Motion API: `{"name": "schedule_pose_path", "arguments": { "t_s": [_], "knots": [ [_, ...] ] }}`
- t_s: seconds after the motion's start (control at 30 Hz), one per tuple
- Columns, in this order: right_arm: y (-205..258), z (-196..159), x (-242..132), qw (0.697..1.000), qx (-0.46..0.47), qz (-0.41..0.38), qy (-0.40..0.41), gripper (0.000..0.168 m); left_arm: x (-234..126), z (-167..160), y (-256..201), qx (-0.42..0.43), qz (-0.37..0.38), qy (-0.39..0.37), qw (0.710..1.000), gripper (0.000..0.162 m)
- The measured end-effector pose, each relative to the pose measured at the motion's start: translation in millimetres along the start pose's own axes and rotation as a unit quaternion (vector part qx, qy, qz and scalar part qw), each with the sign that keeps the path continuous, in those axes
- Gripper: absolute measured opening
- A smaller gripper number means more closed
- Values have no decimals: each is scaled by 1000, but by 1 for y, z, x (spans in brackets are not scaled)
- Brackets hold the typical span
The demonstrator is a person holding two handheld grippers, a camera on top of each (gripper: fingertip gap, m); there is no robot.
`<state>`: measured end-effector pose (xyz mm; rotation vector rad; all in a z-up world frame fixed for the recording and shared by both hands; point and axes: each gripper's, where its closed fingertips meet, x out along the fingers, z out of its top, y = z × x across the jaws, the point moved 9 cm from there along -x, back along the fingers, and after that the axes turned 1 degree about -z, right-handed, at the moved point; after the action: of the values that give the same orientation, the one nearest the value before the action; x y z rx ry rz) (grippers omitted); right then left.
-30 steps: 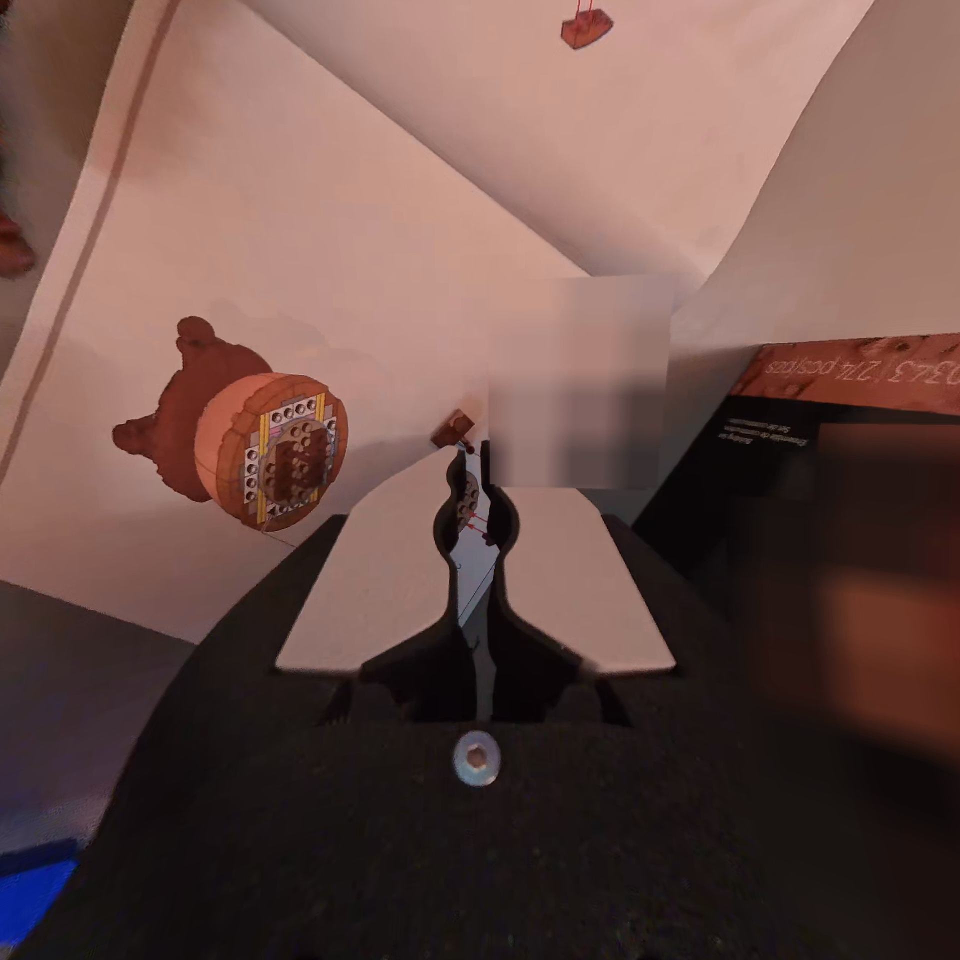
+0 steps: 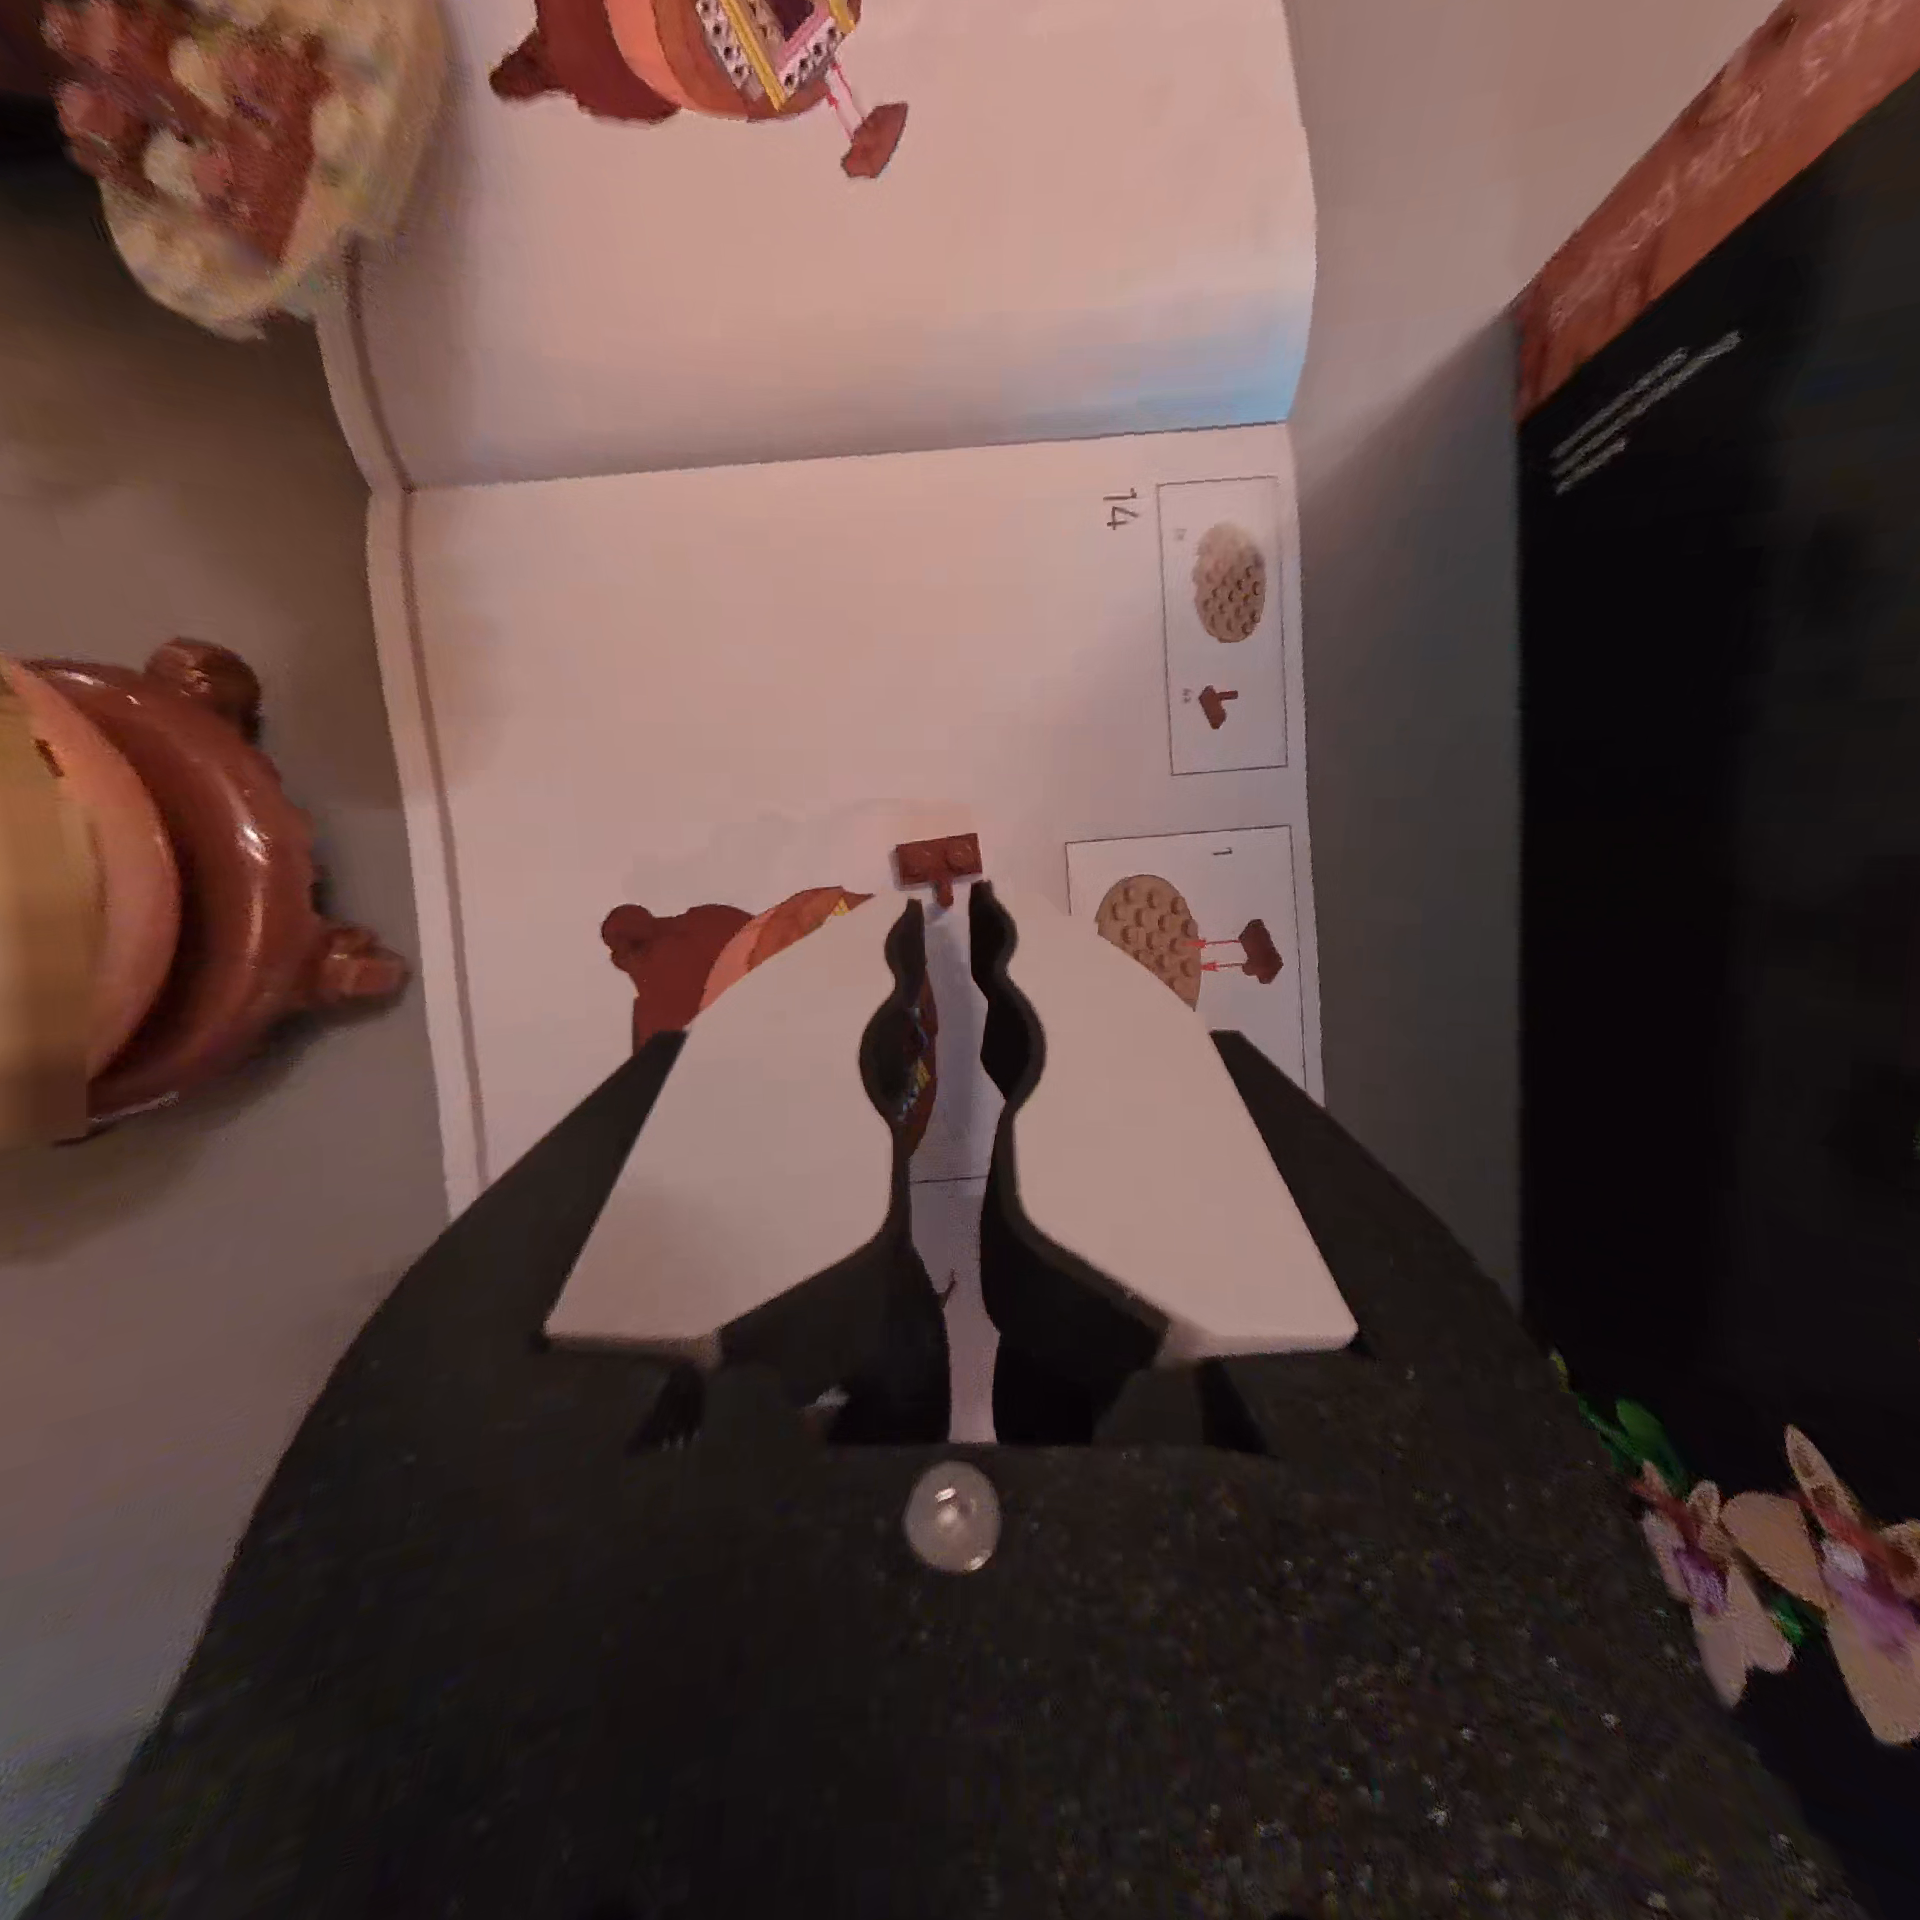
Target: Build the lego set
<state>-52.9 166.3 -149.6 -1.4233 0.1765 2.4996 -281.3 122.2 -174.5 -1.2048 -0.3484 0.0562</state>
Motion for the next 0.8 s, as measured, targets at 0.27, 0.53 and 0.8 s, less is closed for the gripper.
{"name": "schedule_pose_path", "arguments": {
  "t_s": [0.27,0.53,0.8],
  "knots": [
    [-2,-6,9,999,-43,-1,-7,4,1,0,1,-4,1,5,1000,7],
    [28,6,0,979,197,41,-29,8,0,0,1,-5,2,1,1000,7],
    [26,-8,-7,1000,-4,-17,-20,11,0,0,1,-4,1,4,1000,7]
  ]
}}
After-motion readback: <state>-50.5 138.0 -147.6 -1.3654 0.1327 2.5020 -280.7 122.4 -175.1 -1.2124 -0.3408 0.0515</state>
